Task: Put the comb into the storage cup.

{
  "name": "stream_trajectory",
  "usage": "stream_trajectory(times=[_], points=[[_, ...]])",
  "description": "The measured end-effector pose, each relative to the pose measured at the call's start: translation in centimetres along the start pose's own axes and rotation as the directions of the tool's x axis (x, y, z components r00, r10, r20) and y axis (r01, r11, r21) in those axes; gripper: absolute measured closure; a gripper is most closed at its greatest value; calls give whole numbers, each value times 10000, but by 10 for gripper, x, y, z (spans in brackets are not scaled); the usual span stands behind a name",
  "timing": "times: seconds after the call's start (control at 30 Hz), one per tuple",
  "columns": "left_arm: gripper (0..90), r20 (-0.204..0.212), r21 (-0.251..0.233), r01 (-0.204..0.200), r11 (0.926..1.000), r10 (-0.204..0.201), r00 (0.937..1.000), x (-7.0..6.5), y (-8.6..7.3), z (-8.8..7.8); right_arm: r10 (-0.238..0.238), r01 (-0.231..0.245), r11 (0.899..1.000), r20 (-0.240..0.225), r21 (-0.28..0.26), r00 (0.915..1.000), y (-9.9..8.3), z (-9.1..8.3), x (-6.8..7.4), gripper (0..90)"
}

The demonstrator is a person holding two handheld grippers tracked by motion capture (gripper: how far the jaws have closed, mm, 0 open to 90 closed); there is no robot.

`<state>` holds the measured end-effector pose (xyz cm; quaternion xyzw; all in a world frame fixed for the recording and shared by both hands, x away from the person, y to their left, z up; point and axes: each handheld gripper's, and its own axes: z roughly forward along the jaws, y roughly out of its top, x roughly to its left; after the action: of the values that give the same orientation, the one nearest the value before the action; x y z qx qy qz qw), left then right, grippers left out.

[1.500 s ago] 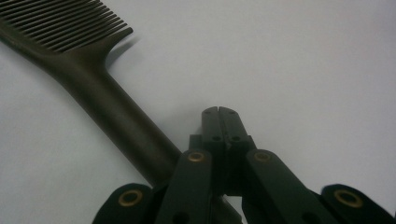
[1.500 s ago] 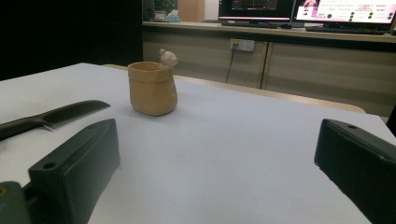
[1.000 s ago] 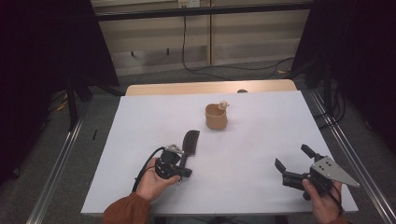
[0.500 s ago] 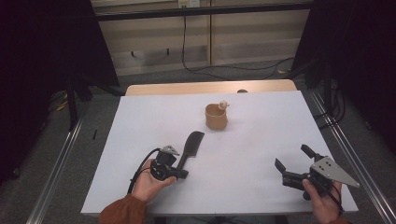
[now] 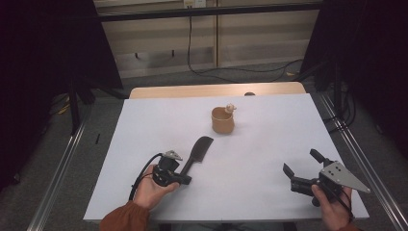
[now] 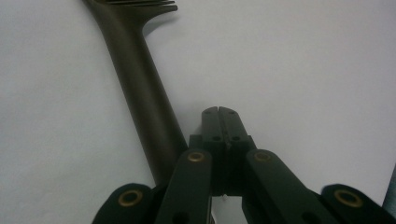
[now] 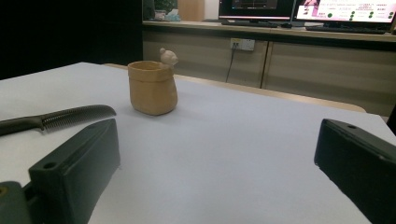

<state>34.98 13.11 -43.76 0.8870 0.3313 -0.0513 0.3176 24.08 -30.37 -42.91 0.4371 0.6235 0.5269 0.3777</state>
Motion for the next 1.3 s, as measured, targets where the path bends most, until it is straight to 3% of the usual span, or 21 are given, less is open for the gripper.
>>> stream_trajectory(times=[0.43,0.93,0.97,1.07,1.13,1.3], points=[[900,-391,66,-68,10000,70,9992,2,-2,-5,-3,3,10000,-20,-12,10000,0,0,0,0],[900,-147,-157,70,9999,-72,9999,6,-4,-6,-10,10,10000,-20,-14,10000,0,0,0,0],[900,-43,-350,179,9992,-181,9998,5,-4,-6,-7,7,10000,-19,-12,10000,0,0,0,0],[900,239,-897,-97,9959,119,9996,3,-4,-10,7,-7,10000,-21,4,10000,0,1,0,0],[900,497,-1287,-58,9917,123,9987,1,-4,-12,-5,5,10000,-47,-13,10000,0,0,0,0],[899,60,-2152,-553,9750,580,9983,-3,-5,-17,-8,8,10000,-56,-20,10000,0,0,0,0]])
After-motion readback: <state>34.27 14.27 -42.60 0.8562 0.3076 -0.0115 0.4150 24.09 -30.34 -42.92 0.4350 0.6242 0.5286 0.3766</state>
